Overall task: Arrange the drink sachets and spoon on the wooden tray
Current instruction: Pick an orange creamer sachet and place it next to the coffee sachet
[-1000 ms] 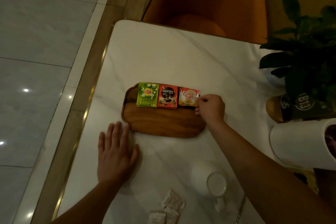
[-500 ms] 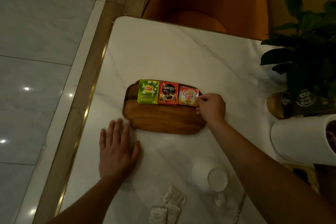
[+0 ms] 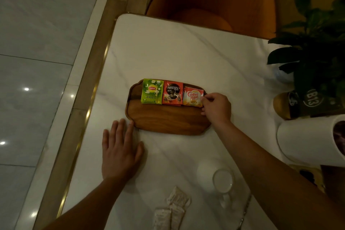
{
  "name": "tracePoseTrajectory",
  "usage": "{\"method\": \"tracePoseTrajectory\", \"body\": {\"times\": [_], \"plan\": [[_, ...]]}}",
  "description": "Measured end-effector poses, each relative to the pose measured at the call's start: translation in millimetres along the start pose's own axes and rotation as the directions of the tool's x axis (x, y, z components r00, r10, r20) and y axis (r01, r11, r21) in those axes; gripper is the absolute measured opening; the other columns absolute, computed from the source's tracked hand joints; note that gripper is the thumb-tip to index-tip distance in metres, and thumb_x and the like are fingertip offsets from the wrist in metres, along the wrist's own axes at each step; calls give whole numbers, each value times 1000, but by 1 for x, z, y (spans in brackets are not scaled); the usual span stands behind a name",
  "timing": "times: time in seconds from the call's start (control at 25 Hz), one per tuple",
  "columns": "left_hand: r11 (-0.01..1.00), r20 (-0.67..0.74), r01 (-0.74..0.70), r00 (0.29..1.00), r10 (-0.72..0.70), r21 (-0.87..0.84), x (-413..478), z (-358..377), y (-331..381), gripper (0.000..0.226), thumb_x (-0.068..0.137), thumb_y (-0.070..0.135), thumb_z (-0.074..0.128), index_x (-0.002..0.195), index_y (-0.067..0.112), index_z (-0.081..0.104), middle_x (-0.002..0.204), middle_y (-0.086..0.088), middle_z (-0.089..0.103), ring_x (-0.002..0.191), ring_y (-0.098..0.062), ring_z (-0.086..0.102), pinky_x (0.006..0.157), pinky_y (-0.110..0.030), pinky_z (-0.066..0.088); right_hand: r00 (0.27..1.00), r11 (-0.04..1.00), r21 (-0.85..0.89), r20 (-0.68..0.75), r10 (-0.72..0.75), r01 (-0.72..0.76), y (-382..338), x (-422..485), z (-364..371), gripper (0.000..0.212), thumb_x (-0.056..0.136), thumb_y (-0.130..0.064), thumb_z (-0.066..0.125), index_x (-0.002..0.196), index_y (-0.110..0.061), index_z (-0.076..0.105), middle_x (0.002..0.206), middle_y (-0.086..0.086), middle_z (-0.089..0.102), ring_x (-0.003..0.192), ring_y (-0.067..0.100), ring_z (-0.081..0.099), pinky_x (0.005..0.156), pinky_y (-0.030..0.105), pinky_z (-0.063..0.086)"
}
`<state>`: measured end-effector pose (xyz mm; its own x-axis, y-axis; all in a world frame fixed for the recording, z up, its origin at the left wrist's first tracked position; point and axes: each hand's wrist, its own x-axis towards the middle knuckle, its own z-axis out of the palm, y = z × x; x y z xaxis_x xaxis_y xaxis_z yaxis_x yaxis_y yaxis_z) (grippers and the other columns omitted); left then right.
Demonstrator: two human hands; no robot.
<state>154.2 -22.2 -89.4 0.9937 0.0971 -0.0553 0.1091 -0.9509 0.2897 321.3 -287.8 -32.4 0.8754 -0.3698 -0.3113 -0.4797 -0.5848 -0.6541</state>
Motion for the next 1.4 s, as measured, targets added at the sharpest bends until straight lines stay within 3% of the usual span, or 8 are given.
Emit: {"method": "tracePoseTrajectory", "body": {"times": [0.4, 0.56, 0.68, 0.88, 1.0, 1.16, 1.32, 1.4], "plan": [[1000, -15, 4, 1000, -3, 13, 0, 7, -3, 75, 93, 55, 36, 157, 15, 29, 164, -18, 31, 155, -32, 17, 126, -51, 9, 1000, 999, 39, -11, -15, 16, 2, -3, -3, 13, 89, -27, 65, 88, -15, 70, 78, 7, 73, 53, 25, 70, 69, 49, 61], [1000, -6, 6, 1000, -6, 17, 1, 5, -2, 75, 94, 57, 36, 158, 18, 24, 165, -17, 29, 156, -31, 15, 127, -49, 6, 1000, 998, 57, -1, -5, 5, 1, -15, -7, 11, 86, -26, 64, 88, -18, 72, 90, 8, 74, 82, 30, 71, 77, 52, 59], [1000, 13, 9, 1000, -9, -15, 1, -1, 0, 75, 95, 57, 36, 158, 18, 23, 165, -16, 29, 156, -30, 14, 127, -51, 7, 998, 998, 39, 31, -47, 46, -5, -40, -17, 13, 85, -27, 66, 92, -20, 73, 92, 4, 74, 86, 27, 70, 79, 50, 59], [970, 68, 70, 996, -56, -235, 3, -21, 1, 77, 92, 45, 52, 155, 7, 30, 161, -20, 35, 153, -35, 24, 126, -49, 11, 965, 968, 40, 84, -249, 246, -5, -124, -49, 11, 86, -30, 68, 95, -28, 73, 83, -15, 68, 78, 6, 66, 71, 25, 54], [931, 89, 103, 993, -76, -350, -13, -37, 1, 62, 92, 29, 67, 147, 8, 46, 148, -21, 50, 138, -38, 43, 115, -48, 34, 939, 950, 12, 148, -311, 313, 19, -180, -58, 11, 87, -29, 68, 96, -27, 73, 86, -14, 71, 75, 1, 63, 70, 14, 48], [924, 164, 34, 986, 31, -381, -88, -49, 17, 36, 89, 30, 75, 120, 14, 71, 105, -8, 70, 103, -32, 63, 88, -41, 52, 934, 965, -25, 260, -246, 261, 71, -236, -50, 14, 88, -21, 68, 101, -20, 74, 97, -4, 73, 81, 6, 64, 77, 20, 50], [978, 358, -138, 915, 187, -160, -145, -45, 38, 67, 68, 66, 75, 119, 23, 72, 100, -3, 68, 94, -30, 61, 78, -42, 52, 913, 951, -192, 376, -158, 244, 111, -259, -32, 34, 90, -21, 65, 124, -19, 64, 121, 3, 62, 104, 23, 63, 93, 36, 50], [971, 358, -229, 903, 236, -63, -149, -41, 49, 68, 64, 66, 78, 117, 23, 73, 98, -6, 65, 90, -33, 60, 73, -41, 50, 902, 919, -285, 408, -140, 272, 117, -260, -22, 44, 93, -29, 61, 135, -19, 55, 135, 3, 53, 120, 25, 54, 99, 38, 45]]}}
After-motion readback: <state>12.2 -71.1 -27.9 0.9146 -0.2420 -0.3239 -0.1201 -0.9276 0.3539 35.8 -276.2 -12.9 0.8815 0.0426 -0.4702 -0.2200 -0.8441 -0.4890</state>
